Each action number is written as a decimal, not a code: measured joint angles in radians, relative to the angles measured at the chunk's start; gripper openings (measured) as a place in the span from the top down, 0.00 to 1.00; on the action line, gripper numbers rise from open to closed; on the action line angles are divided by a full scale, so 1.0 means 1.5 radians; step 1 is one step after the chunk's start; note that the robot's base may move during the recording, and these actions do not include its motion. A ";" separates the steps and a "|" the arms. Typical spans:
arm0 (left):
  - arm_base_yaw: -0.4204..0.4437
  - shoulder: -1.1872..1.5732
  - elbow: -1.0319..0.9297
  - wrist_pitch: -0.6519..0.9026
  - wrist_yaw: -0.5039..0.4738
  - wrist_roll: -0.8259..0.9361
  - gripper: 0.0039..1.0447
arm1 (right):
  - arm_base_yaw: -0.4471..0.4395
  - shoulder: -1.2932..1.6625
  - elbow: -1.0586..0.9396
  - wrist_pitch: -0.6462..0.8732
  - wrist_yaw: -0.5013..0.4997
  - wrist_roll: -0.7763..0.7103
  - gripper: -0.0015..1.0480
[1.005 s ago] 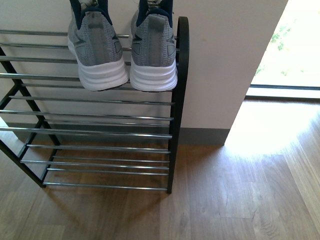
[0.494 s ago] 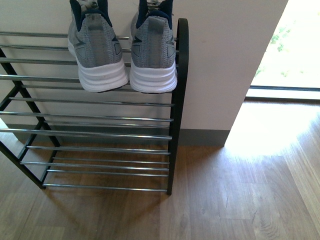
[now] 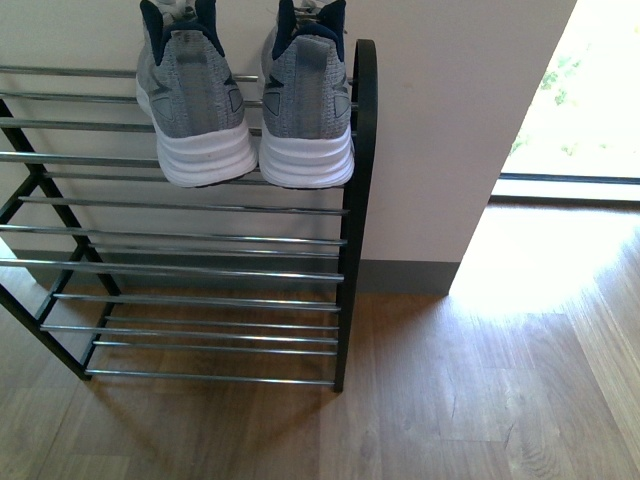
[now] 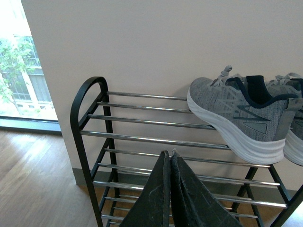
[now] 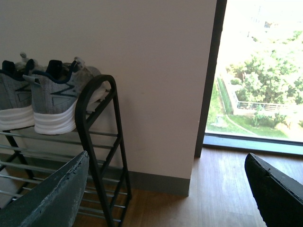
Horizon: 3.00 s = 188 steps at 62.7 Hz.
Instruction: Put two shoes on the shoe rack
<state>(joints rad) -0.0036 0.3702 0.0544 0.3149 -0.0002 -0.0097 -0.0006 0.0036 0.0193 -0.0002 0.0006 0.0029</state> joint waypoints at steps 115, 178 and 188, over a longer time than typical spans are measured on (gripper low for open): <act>0.001 -0.236 -0.027 -0.210 0.000 0.002 0.09 | 0.000 0.000 0.000 0.000 0.000 0.000 0.09; 0.001 -0.236 -0.027 -0.210 0.000 0.003 0.09 | 0.000 0.000 0.000 -0.001 0.001 0.000 0.09; 0.001 -0.236 -0.027 -0.210 -0.002 0.003 0.09 | 0.000 -0.001 0.000 -0.001 -0.004 0.000 0.09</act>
<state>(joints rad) -0.0021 0.0162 0.0139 -0.0006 -0.0025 -0.0059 -0.0006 0.0029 0.0193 -0.0013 -0.0048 0.0029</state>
